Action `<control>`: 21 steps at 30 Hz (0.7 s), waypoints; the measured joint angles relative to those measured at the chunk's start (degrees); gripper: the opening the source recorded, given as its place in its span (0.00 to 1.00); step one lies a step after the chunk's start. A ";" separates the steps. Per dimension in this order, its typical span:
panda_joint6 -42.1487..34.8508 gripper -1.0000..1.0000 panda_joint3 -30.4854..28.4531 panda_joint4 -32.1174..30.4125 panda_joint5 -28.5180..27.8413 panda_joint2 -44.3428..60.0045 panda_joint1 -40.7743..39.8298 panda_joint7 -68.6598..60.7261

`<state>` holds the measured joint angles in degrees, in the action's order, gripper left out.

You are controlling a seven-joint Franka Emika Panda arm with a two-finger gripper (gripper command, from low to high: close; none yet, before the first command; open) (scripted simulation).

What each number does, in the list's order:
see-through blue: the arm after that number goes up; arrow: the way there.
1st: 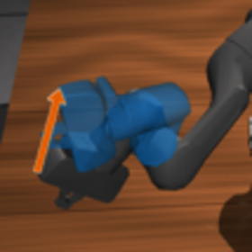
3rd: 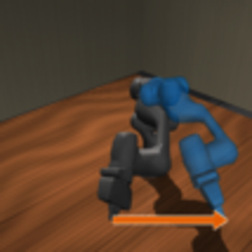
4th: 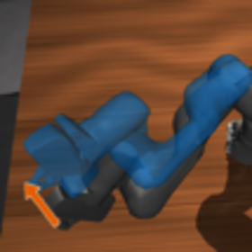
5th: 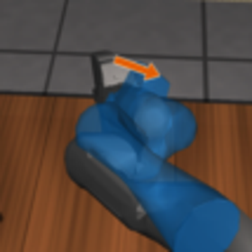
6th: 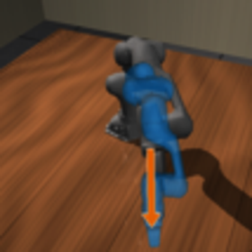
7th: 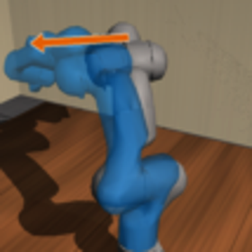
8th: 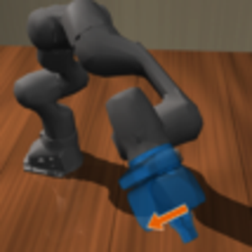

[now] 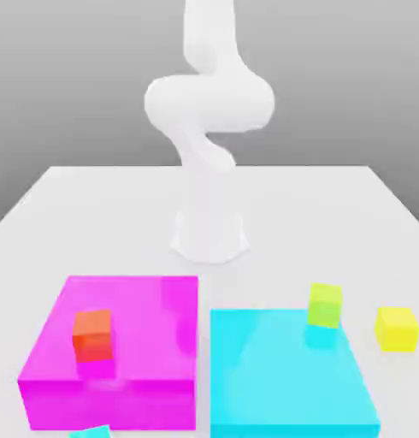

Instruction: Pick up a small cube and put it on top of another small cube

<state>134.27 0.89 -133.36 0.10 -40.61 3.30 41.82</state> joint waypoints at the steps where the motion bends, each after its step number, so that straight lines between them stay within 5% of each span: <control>1: 1.07 0.50 0.43 -0.68 0.07 2.25 1.39 -1.75; 21: 20.87 0.50 12.53 -13.28 -3.77 44.07 24.69 -30.42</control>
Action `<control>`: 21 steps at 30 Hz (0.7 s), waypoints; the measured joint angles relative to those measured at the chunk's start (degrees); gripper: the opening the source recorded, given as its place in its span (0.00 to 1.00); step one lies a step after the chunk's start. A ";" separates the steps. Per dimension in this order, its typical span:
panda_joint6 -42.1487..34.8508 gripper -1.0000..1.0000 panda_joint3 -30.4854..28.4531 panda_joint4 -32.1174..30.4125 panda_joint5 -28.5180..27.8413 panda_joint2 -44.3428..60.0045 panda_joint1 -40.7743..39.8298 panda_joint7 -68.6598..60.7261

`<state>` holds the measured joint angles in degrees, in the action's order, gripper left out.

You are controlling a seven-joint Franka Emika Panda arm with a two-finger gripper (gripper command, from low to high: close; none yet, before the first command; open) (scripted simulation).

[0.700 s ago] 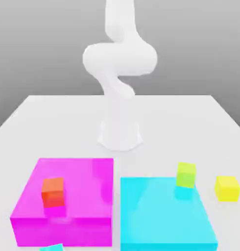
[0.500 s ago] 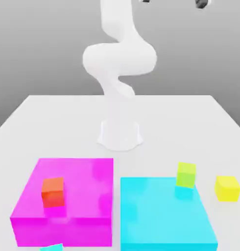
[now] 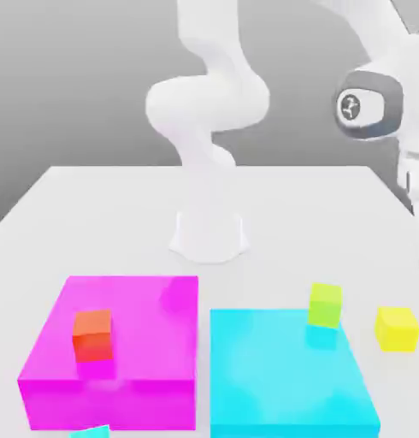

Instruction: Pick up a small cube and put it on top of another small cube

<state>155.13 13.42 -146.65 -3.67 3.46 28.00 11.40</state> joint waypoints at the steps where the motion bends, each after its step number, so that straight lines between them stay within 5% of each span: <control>1: 0.96 0.50 0.42 -0.62 -0.92 2.14 0.76 -0.90; 8: 11.03 0.50 -4.38 0.26 -9.33 16.84 6.46 2.20; 9: 11.90 0.00 -5.07 0.47 -9.86 17.93 7.04 2.61; 16: 11.66 0.00 -4.89 0.43 -9.91 17.73 6.88 2.65; 21: 4.51 0.00 -0.83 -1.45 -3.88 8.59 4.10 -1.91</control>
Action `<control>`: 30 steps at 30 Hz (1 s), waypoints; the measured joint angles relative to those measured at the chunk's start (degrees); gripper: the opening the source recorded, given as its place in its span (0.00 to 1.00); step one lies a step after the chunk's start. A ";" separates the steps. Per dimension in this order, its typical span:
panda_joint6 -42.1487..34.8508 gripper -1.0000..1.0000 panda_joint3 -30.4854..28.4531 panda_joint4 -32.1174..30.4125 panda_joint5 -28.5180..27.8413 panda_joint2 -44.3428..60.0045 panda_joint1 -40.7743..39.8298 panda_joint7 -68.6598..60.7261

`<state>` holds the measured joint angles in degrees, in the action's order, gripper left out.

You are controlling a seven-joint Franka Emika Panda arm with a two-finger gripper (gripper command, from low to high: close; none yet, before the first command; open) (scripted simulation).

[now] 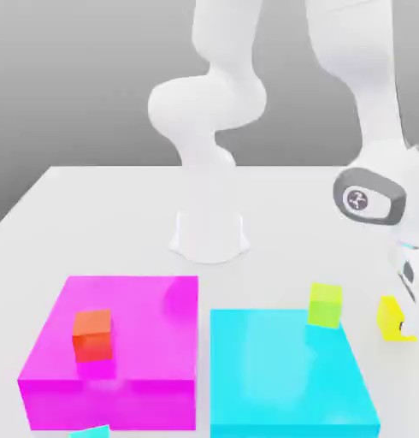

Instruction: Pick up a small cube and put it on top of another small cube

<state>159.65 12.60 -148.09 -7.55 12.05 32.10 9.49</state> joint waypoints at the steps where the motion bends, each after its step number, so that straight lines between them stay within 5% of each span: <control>1: -1.22 0.00 -0.23 0.12 1.17 -1.19 -0.57 0.02; 22: -16.24 0.00 -30.32 20.75 16.55 5.18 -24.33 37.02; 26: -12.54 0.00 -30.77 23.08 21.21 11.83 -28.06 37.95; 27: -11.17 1.00 -30.28 23.26 22.19 13.45 -28.54 37.44; 30: -11.17 1.00 -30.28 23.26 22.19 13.45 -28.54 37.44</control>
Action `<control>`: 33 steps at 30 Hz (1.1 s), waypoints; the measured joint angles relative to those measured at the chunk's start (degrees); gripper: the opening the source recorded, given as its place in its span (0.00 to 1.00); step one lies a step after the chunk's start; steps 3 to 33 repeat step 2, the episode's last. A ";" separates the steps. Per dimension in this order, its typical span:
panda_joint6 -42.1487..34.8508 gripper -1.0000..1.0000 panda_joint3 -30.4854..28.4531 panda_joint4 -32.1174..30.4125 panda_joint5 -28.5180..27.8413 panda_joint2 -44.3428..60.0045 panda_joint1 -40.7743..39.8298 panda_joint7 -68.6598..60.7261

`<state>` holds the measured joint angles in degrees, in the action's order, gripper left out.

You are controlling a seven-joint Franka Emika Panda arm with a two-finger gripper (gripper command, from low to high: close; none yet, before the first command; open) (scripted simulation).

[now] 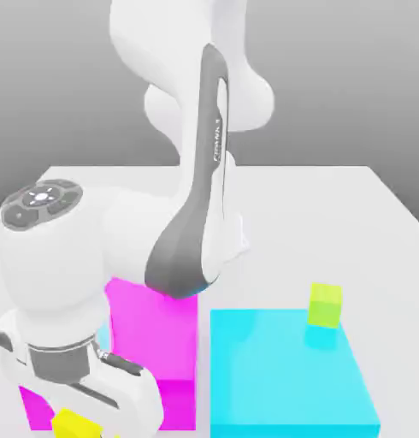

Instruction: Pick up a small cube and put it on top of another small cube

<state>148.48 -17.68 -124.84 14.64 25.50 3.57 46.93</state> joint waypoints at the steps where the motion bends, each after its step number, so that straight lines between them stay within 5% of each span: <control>1: 0.00 1.00 0.00 0.00 0.00 0.00 0.00 0.00; 33: 0.00 1.00 0.00 0.00 0.00 0.00 0.00 0.00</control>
